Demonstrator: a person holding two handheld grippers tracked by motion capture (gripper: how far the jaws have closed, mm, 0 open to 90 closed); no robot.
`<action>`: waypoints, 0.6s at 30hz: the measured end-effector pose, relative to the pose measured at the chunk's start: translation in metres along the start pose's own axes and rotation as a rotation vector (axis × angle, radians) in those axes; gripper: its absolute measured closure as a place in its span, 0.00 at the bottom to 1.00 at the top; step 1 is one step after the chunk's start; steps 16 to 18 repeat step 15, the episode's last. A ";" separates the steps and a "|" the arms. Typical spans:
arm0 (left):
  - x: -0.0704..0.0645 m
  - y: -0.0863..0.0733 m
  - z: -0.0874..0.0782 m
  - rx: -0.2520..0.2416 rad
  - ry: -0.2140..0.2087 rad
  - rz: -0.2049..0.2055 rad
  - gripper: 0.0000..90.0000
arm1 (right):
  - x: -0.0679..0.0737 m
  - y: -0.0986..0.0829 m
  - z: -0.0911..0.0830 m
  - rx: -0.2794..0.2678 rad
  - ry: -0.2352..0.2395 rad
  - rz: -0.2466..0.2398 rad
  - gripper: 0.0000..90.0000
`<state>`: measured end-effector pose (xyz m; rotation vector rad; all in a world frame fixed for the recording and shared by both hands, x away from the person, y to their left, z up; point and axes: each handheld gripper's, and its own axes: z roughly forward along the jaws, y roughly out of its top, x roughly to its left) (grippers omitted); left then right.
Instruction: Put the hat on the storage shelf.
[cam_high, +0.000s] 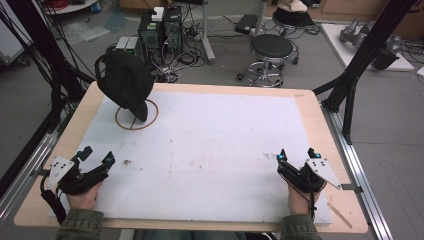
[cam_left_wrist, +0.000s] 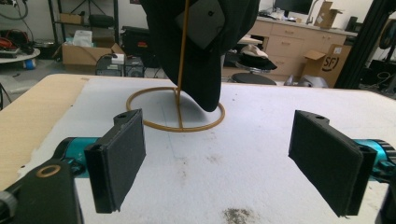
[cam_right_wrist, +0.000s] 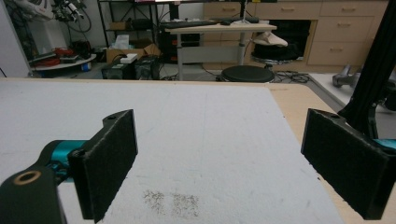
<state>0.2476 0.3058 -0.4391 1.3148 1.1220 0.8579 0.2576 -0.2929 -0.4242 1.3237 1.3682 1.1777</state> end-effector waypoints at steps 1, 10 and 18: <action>0.000 0.000 0.000 0.000 0.000 0.000 0.21 | 0.000 0.000 0.000 0.004 0.001 0.005 0.11; 0.001 0.000 0.001 0.006 0.000 0.003 0.21 | 0.001 -0.001 0.001 0.010 0.002 -0.003 0.11; 0.001 0.000 0.001 0.003 0.001 0.003 0.21 | 0.002 -0.001 0.001 0.012 0.005 -0.004 0.11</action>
